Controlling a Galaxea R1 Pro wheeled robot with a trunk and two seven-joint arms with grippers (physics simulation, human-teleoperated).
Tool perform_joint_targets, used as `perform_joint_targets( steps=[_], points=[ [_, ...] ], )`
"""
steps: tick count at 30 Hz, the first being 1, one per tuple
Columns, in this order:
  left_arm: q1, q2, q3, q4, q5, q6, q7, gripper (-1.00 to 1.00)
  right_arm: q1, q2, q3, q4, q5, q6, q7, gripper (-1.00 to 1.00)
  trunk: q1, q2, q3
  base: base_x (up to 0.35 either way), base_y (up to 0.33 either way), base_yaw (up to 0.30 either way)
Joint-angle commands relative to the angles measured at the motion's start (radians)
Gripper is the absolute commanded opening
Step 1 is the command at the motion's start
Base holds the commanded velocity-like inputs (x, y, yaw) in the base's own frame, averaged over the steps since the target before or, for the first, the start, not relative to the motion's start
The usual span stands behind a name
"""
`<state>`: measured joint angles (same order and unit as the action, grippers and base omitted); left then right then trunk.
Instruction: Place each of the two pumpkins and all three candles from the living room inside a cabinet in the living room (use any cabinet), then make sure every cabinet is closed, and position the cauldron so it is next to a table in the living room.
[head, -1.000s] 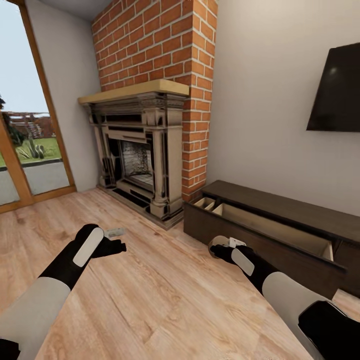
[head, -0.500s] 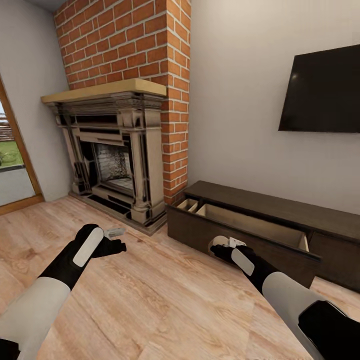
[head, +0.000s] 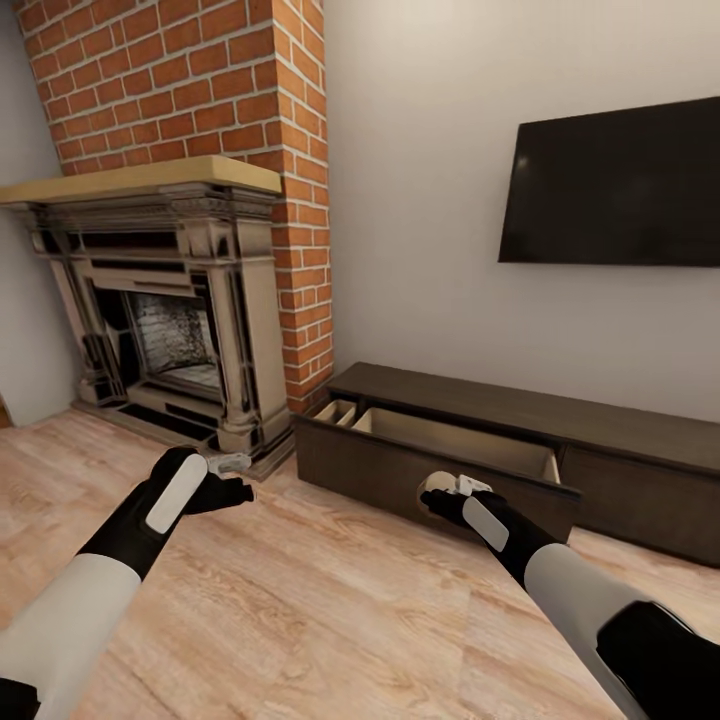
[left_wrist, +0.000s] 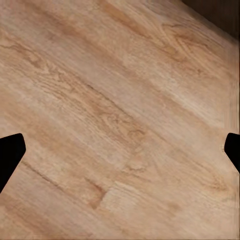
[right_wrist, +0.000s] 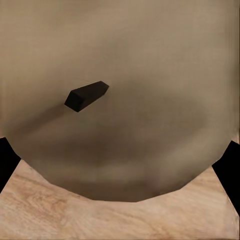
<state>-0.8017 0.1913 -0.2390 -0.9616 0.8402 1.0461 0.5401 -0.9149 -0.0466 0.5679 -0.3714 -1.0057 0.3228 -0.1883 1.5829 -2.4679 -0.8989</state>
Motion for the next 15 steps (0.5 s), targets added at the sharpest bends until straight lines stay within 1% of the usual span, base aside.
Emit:
perform_joint_targets(
  steps=[1, 3, 8, 15],
  points=[
    [-0.001, 0.002, -0.003, -0.011, 0.01, 0.001, 0.01, 1.0, -0.001, -0.001, 0.007, -0.003, -0.008, 0.002, -0.008, -1.0, 0.0, -0.001, -0.001, 0.0, 0.0, -0.29],
    [-0.001, 0.002, -0.002, -0.023, 0.01, 0.001, 0.01, 1.0, -0.001, -0.001, 0.007, -0.003, -0.008, 0.002, -0.008, -1.0, 0.0, -0.001, 0.0, 0.0, 0.0, -0.29],
    [0.0, 0.002, -0.002, -0.054, 0.011, 0.001, 0.011, 1.0, -0.001, -0.001, 0.007, -0.003, -0.008, 0.002, -0.009, -1.0, -0.019, 0.034, 0.018, 0.0, 0.0, -0.29],
    [0.0, 0.003, -0.002, -0.058, 0.015, 0.001, 0.012, 1.0, -0.001, -0.001, 0.007, -0.003, -0.008, 0.002, -0.009, -1.0, -0.046, 0.083, 0.043, 0.0, 0.0, -0.29]
  ],
)
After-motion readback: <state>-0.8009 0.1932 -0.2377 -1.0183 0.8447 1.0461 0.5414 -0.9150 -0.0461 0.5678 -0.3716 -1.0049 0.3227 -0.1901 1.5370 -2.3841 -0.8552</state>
